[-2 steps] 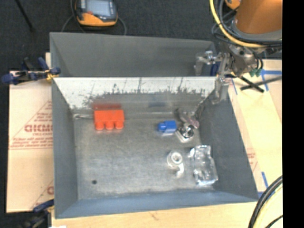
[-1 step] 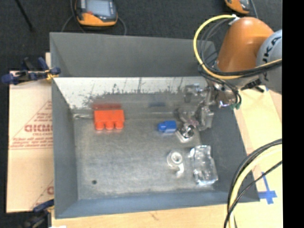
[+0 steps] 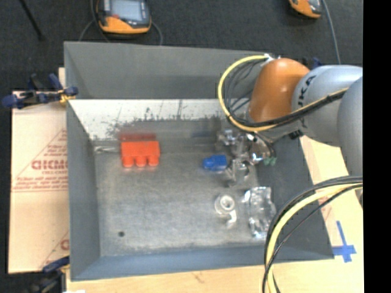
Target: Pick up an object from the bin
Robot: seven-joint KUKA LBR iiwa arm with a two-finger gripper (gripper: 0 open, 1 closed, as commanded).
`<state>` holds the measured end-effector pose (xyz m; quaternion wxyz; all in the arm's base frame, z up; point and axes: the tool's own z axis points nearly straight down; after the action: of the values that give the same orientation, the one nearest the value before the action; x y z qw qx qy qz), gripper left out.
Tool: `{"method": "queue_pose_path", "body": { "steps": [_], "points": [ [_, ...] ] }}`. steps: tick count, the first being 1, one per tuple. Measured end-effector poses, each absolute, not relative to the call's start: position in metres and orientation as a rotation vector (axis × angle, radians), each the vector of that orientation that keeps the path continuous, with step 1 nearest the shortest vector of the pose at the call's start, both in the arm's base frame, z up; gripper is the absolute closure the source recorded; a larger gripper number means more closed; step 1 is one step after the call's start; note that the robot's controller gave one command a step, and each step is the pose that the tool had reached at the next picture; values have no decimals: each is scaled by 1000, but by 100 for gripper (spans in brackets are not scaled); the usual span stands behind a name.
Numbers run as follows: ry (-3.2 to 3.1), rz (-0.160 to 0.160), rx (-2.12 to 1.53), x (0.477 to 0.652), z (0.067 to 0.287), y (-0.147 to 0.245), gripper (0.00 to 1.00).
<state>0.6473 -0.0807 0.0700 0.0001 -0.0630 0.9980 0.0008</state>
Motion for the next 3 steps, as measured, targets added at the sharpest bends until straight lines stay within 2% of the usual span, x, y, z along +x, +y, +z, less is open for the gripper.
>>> {"method": "queue_pose_path", "body": {
  "steps": [1,2,3],
  "points": [
    [3128,-2,-199,650,75,-82,100],
    [3128,-3,-200,650,75,-82,0],
    [3030,-4,-793,636,75,-127,0]
  ]
}}
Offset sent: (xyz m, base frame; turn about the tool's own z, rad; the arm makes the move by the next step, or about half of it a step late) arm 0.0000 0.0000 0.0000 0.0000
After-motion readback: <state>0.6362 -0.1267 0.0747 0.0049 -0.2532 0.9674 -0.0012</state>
